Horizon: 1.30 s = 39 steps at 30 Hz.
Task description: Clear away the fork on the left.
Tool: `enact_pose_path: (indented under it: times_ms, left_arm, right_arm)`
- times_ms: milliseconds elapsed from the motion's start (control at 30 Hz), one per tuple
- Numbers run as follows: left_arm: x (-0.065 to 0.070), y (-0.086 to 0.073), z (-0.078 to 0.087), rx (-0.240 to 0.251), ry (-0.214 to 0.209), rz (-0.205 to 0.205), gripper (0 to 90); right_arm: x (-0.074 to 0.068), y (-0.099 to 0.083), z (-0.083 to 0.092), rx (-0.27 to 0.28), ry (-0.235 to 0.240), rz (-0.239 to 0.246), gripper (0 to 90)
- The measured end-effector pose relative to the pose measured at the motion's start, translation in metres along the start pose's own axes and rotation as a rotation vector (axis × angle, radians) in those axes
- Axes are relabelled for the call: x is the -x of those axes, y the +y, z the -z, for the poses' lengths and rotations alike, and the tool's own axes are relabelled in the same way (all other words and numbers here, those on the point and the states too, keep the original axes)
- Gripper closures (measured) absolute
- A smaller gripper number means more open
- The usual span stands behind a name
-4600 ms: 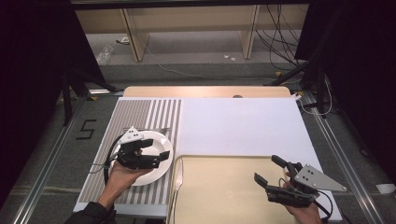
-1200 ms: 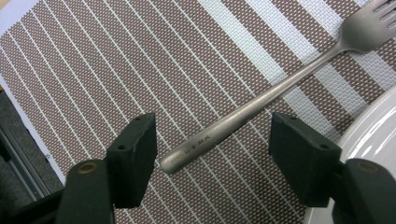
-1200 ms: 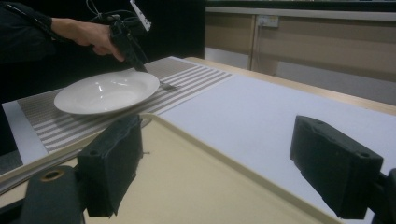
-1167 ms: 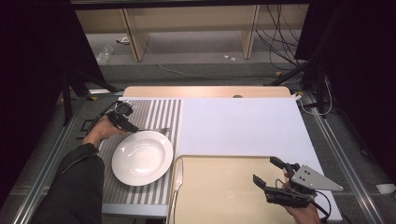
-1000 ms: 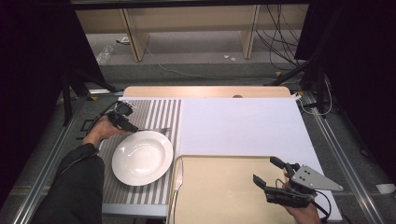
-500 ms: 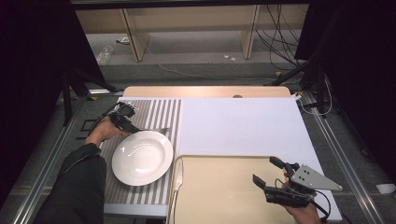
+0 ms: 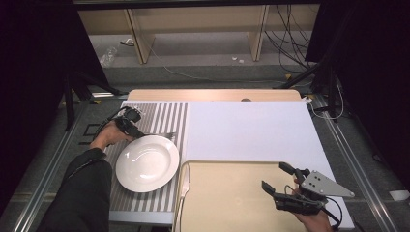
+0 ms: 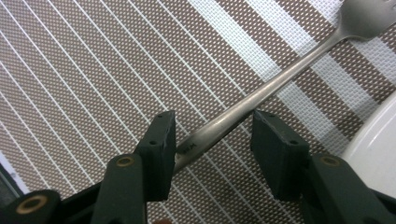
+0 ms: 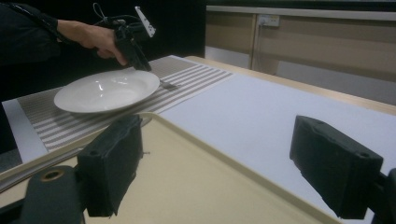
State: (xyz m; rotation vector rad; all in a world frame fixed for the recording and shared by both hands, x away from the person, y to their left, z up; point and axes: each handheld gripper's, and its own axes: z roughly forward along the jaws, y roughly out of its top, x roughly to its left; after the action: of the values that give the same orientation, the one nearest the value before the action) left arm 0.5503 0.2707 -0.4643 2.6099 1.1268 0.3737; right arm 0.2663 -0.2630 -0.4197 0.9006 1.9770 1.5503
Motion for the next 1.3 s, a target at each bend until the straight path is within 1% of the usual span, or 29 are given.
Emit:
enact_pose_path:
  times_ms: [67,100,167,267,300,333,467,533,567,600,633,667,800,1033,1100,1167,1233,1300]
  left_arm:
    - [-0.001,0.0,0.0,0.002,-0.007,-0.005,50.1]
    - [-0.001,-0.001,-0.001,0.012,-0.011,-0.012,50.1]
    - [-0.003,-0.002,-0.001,0.016,-0.017,-0.011,49.2]
    - [-0.004,-0.002,-0.001,0.015,-0.025,-0.003,48.4]
    - [-0.004,-0.002,-0.001,0.013,-0.026,-0.002,48.4]
    - [-0.005,-0.002,-0.002,0.012,-0.025,-0.008,47.7]
    - [-0.006,-0.001,-0.002,0.005,-0.033,-0.012,47.3]
    - [-0.006,-0.001,-0.002,0.003,-0.037,-0.004,47.0]
    - [-0.008,0.0,-0.003,-0.004,-0.044,0.009,46.5]
    - [-0.008,0.0,-0.003,-0.004,-0.044,0.009,46.3]
    - [-0.007,0.002,-0.003,-0.016,-0.043,-0.003,46.6]
    - [-0.007,0.003,-0.003,-0.018,-0.042,-0.011,47.0]
    - [-0.008,0.004,-0.003,-0.026,-0.051,-0.022,48.0]
    - [-0.009,0.004,-0.003,-0.028,-0.067,-0.02,48.3]
    - [-0.011,0.002,-0.004,-0.017,-0.08,-0.01,49.2]
    - [-0.011,0.001,-0.004,-0.008,-0.082,0.001,49.6]
    - [-0.01,0.0,-0.003,-0.007,-0.092,-0.002,53.4]
    - [-0.009,0.001,-0.003,-0.012,-0.101,0.007,58.7]
  right_arm:
    - [0.0,0.0,-0.001,0.002,0.001,0.001,18.0]
    - [0.0,0.0,-0.001,0.002,0.002,0.004,18.0]
    - [0.0,0.0,0.0,-0.001,0.002,0.005,18.0]
    - [0.0,0.0,0.0,0.003,0.003,0.002,18.0]
    - [0.0,0.0,0.0,-0.003,0.002,0.005,18.1]
    - [0.0,0.0,0.0,0.0,0.002,0.011,18.1]
    - [-0.001,0.0,0.0,-0.002,0.004,0.012,18.1]
    - [-0.001,0.0,0.0,-0.002,0.004,0.012,18.2]
    - [-0.001,0.0,0.0,0.0,0.006,0.01,18.6]
    - [-0.001,0.0,0.0,0.0,0.006,0.01,18.6]
    - [-0.001,0.0,0.0,-0.006,0.009,0.012,18.7]
    - [-0.001,0.0,0.0,-0.004,0.01,0.013,18.7]
    - [-0.001,0.0,0.0,-0.004,0.014,0.014,18.9]
    - [-0.001,0.0,-0.001,-0.004,0.02,0.015,19.2]
    - [-0.001,0.0,-0.001,-0.006,0.02,0.019,19.3]
    - [-0.002,0.0,0.0,-0.015,0.023,0.016,19.4]
    - [-0.002,0.0,-0.001,-0.014,0.022,0.018,19.4]
    - [-0.002,0.0,-0.001,-0.006,0.022,0.016,19.4]
